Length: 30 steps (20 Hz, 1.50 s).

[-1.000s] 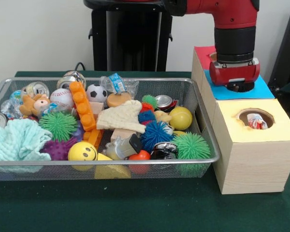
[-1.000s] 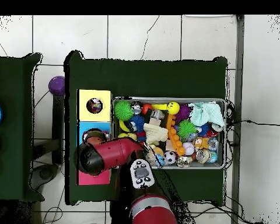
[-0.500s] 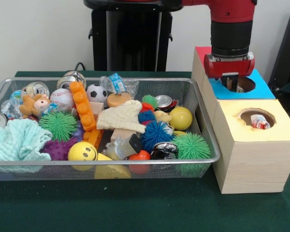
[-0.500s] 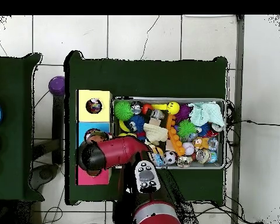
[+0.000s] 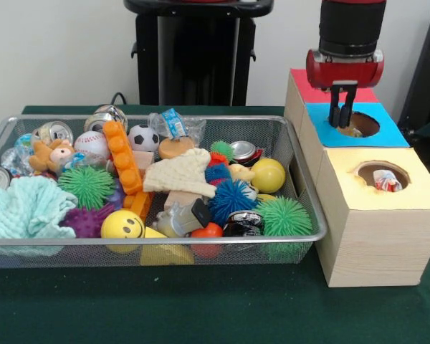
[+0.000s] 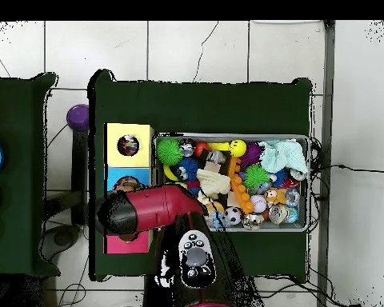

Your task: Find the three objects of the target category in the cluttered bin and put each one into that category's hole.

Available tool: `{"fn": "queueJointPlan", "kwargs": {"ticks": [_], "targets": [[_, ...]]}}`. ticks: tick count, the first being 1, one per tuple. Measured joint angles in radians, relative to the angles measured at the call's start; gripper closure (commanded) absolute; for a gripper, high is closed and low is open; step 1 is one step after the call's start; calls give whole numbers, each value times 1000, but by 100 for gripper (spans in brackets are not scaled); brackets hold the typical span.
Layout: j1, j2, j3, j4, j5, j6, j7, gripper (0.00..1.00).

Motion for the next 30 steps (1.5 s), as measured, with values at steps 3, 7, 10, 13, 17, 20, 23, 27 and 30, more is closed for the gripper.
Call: {"fn": "queueJointPlan", "kwargs": {"ticks": [3,7,10,13,17,20,23,27,30], "targets": [[3,-26,-12,-3,9,29,0,100],[4,-47,-30,-12,18,36,0,100],[4,-53,-41,-18,22,36,0,100],[8,-50,-53,-24,26,36,0,100],[25,-40,-70,-35,27,36,0,100],[44,-31,-82,-46,31,36,0,100],[63,-22,-90,-59,37,36,0,100],[94,-8,-102,-79,52,36,0,100],[115,5,-107,-86,70,36,0,100]]}}
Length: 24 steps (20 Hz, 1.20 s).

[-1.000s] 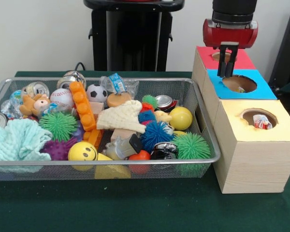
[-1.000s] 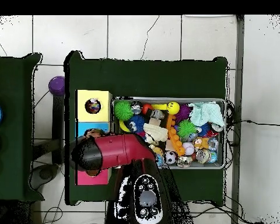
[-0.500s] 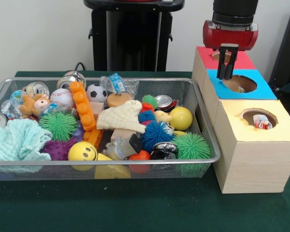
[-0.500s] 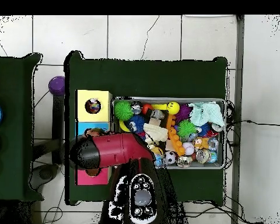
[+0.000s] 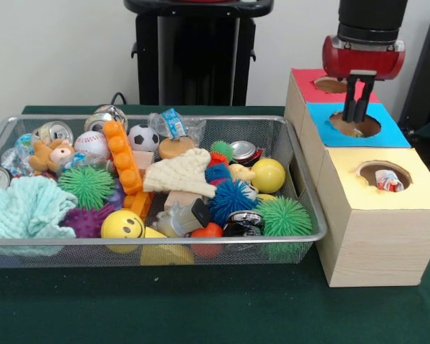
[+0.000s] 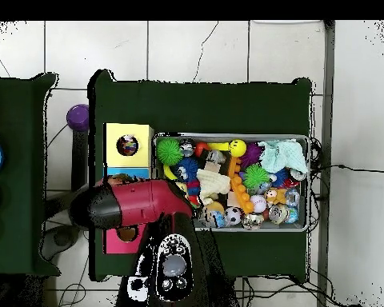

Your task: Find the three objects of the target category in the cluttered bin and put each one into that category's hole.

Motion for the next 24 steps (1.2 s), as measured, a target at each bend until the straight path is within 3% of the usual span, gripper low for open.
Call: {"fn": "queueJointPlan", "kwargs": {"ticks": [11,24], "targets": [[28,58,-9,-14,43,-12,0,100],[28,204,-22,-66,52,-161,0,100]]}}
